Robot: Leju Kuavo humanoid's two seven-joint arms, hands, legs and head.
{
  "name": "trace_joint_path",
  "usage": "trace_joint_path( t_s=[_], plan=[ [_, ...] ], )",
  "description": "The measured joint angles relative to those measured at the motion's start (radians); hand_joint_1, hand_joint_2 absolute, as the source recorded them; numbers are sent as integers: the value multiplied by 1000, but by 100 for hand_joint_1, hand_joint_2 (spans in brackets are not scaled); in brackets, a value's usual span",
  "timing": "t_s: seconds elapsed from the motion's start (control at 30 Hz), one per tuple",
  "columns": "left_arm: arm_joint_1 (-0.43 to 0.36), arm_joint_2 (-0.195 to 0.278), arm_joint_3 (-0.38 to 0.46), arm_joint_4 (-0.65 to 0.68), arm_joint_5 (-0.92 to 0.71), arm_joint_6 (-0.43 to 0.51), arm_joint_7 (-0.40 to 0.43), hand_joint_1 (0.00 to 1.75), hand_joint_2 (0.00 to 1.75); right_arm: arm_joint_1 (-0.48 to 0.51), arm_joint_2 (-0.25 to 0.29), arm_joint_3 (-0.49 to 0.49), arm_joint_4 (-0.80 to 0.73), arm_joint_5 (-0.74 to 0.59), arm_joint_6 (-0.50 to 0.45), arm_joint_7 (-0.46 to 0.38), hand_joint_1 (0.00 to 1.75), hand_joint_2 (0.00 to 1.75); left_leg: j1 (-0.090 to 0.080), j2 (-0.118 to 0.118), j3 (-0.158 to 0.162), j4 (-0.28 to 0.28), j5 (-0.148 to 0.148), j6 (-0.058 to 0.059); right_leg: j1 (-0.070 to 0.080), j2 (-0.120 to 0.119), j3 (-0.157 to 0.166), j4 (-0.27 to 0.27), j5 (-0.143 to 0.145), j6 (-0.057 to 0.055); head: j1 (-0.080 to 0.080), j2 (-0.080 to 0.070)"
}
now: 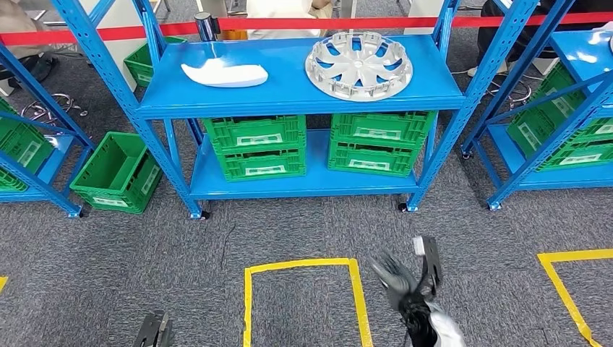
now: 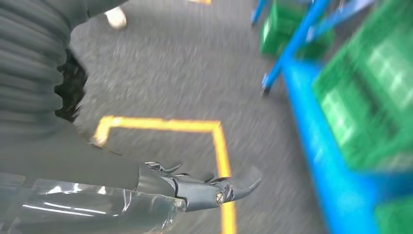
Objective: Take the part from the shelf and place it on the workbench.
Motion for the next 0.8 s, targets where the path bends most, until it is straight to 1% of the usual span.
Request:
trace_joint_path(
  t_s=[0.07, 0.13, 0.2, 0.23, 0.27, 0.33, 0.37, 0.4, 0.43, 0.47, 0.5, 0.53, 0.57, 0.6, 0.63, 0.7, 0.73, 0.77, 0.8],
  plan=[
    [-1, 0, -14, 0, -1, -2, -2, 0, 0, -9, -1, 36, -49, -36, 45, -1, 0, 175, -1, 0, -2, 3, -1, 2, -2, 0, 0, 0, 1, 2, 0, 0],
    [-2, 1, -29, 0, -2, -5, -4, 0, 0, -19, -2, 72, -99, -70, 89, -1, 0, 175, -2, 0, -3, 3, 0, 7, -2, 0, 0, -4, 5, 7, 0, 0],
    [-3, 1, -43, 0, -3, -7, -6, 0, 0, -29, -6, 107, -150, -102, 132, -1, 0, 175, 3, 2, 2, -13, 11, 19, -1, -1, -6, 2, 2, 11, 0, 0],
    [-4, 1, -50, 0, -4, -8, -7, 0, 0, -34, -8, 123, -173, -118, 153, -1, 0, 175, 6, 3, 4, -22, 17, 25, 0, -2, -18, 22, -9, 9, 1, 0],
    [-4, 0, -58, 0, -4, -10, -8, 0, 0, -39, -12, 140, -196, -133, 174, -1, 0, 175, 9, 5, 6, -29, 23, 29, 1, -3, -42, 68, -30, 3, 2, 0],
    [-5, -1, -73, 0, -5, -12, -11, 0, 0, -46, -19, 175, -238, -165, 215, -1, 0, 175, 7, 6, 4, -30, 25, 32, 2, -3, -113, 208, -81, -7, 3, 0],
    [-5, -1, -80, 0, -6, -13, -12, 0, 0, -48, -22, 193, -260, -182, 237, -1, 0, 175, 7, 6, 4, -30, 24, 31, 2, -3, -145, 266, -97, -8, 3, 0],
    [-5, -1, -87, 0, -6, -14, -13, 0, 0, -49, -26, 211, -282, -198, 258, -1, 0, 175, 7, 5, 4, -29, 24, 31, 2, -4, -159, 289, -96, -3, 3, 0],
    [-4, -2, -95, 0, -6, -16, -14, 0, 0, -51, -30, 228, -304, -214, 279, -1, 0, 175, 7, 4, 5, -28, 23, 29, 2, -4, -153, 269, -80, 4, 4, 0],
    [-4, -2, -102, -1, -6, -18, -15, 0, 0, -55, -33, 245, -326, -230, 300, -1, 0, 175, 7, 4, 7, -26, 20, 26, 2, -4, -129, 211, -50, 12, 4, 0],
    [-4, -3, -109, -1, -6, -20, -16, 0, 0, -61, -36, 261, -349, -246, 322, -1, 0, 175, 7, 3, 7, -23, 16, 22, 2, -6, -97, 135, -19, 18, 5, 0],
    [-5, -4, -116, -1, -6, -21, -17, 0, 0, -68, -38, 278, -371, -261, 343, 0, 0, 175, 4, 4, 6, -17, 11, 16, 4, -7, -68, 70, 7, 17, 4, 0],
    [-5, -4, -124, -1, -6, -23, -19, 0, 0, -73, -40, 295, -394, -278, 365, 0, 0, 175, 3, 4, 4, -12, 6, 11, 5, -8, -48, 27, 22, 13, 4, 0],
    [-5, -4, -130, -1, -7, -24, -20, 0, 0, -77, -42, 313, -417, -294, 386, 0, 0, 175, 1, 4, 2, -9, 3, 7, 8, -8, -40, 8, 28, 6, 4, 0],
    [-5, -4, -137, -1, -7, -24, -21, 0, 0, -81, -44, 330, -438, -309, 406, 1, 0, 175, 1, 5, 0, -7, 1, 4, 11, -8, -39, 7, 28, -1, 3, 0],
    [-4, -4, -151, -1, -7, -26, -23, 0, 0, -89, -49, 364, -482, -340, 448, 1, 0, 175, 6, 5, -4, 1, -7, -5, 8, -7, -38, 4, 29, -13, 3, 0],
    [-5, -4, -158, -1, -7, -26, -24, 0, 0, -95, -50, 380, -504, -356, 470, 1, 0, 175, 9, 5, -13, 21, -21, -13, 5, -6, -36, 2, 29, -20, 2, 0],
    [-5, -4, -165, -2, -7, -27, -26, 0, 0, -100, -51, 397, -524, -371, 490, 3, 0, 131, 12, 6, -32, 61, -44, -21, 1, -6, -34, 1, 28, -25, 0, 0],
    [-5, -4, -171, -2, -6, -26, -28, 0, 0, -105, -52, 413, -542, -384, 506, 7, 0, 87, 17, 6, -61, 121, -74, -30, 1, -6, -33, 1, 27, -28, -1, 0]
  ],
)
